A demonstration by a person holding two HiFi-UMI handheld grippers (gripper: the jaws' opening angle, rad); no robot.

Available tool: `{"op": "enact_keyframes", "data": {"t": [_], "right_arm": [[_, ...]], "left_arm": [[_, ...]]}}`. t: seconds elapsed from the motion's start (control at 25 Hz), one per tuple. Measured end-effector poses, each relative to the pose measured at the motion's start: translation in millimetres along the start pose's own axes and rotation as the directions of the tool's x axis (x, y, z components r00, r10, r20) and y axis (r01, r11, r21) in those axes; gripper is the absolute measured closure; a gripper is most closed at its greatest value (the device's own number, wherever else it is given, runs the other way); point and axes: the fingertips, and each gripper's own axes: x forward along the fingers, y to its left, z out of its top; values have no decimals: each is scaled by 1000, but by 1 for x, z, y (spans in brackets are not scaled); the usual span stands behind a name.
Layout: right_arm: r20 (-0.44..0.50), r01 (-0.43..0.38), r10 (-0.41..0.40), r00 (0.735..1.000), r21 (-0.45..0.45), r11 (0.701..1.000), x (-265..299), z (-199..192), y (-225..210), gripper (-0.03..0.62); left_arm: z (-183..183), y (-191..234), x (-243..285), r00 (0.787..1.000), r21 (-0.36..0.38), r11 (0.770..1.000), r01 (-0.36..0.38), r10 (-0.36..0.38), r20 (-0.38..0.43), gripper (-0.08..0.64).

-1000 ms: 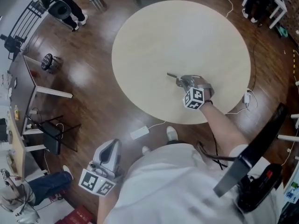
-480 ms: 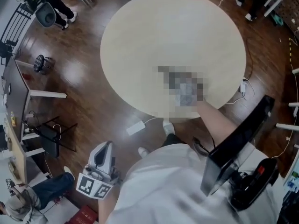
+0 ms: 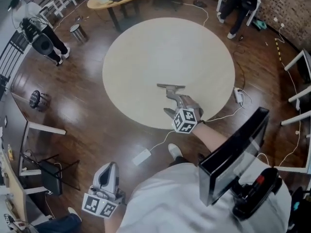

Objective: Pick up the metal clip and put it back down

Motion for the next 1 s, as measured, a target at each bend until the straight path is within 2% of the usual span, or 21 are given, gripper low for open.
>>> {"op": "enact_keyframes", "data": {"t": [0.16, 0.32, 0.6, 0.8, 1.0], "right_arm": [[22, 78, -78, 997, 32, 996, -40, 43, 22, 345], [49, 138, -142, 989, 77, 988, -85, 98, 68, 345], [116, 139, -157, 981, 150, 979, -160, 177, 155, 345], [131, 164, -184, 974, 153, 975, -207, 205, 182, 345], [130, 199, -220, 967, 158, 967, -237, 211, 190, 347]], "left_arm": [[-12, 17, -45, 999, 24, 999, 43, -43, 7, 558], [-21, 39, -101, 997, 42, 996, 73, -73, -3, 558], [-48, 52, -160, 989, 22, 989, 149, -149, -23, 558], [-54, 41, -165, 975, 18, 975, 220, -220, -26, 558], [-61, 30, -164, 964, 21, 964, 266, -265, -37, 558]]}}
